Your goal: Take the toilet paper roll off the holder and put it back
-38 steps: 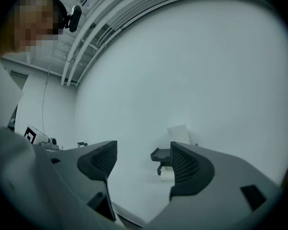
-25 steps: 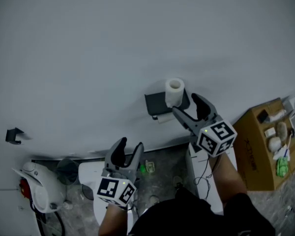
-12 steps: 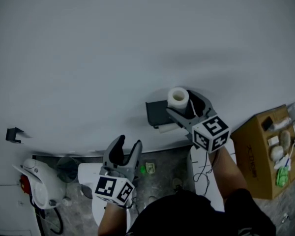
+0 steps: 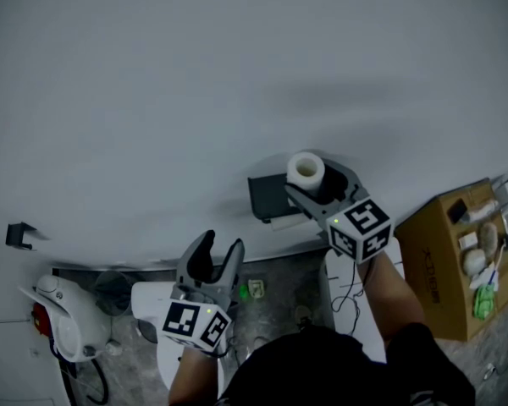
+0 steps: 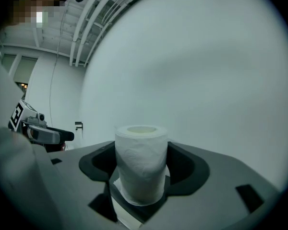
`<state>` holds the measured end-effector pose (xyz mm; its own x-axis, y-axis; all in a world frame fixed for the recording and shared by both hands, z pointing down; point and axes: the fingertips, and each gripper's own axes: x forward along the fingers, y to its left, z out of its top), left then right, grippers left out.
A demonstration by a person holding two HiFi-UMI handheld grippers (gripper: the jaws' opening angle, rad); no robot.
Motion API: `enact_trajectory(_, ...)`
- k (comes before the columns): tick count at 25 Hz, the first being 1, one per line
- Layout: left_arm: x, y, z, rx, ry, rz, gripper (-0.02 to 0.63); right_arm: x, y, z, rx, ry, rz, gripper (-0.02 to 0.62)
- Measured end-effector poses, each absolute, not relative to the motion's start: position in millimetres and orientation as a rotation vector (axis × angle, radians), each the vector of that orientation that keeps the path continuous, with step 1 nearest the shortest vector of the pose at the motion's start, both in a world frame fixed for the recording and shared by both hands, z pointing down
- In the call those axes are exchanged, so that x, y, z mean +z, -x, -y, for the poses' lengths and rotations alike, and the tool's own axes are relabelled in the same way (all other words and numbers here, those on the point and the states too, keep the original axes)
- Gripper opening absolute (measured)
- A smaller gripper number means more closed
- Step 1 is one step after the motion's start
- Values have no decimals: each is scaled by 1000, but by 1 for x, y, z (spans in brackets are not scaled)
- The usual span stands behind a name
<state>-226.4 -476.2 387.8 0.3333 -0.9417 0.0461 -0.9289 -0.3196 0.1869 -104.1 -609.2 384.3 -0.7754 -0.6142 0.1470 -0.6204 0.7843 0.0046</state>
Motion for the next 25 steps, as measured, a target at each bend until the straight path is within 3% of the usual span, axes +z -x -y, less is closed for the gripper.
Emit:
enact_trajectory(17,372,249,410,-146,-2452,1685,201,336,119,533,-14,-1045,2901,298)
enact_trajectory(19,370,253,396,-150,-2458,1687,163,334,121,517,-11,-1054,2904,298)
enact_trajectory(22,367,261,374,-168,-2462,1689,33,334,121,490,0,-1077,2899,298)
enact_trajectory(25,370,263,355,-178,-2471,1653,5,337,118,463,14,-1118,2883,298)
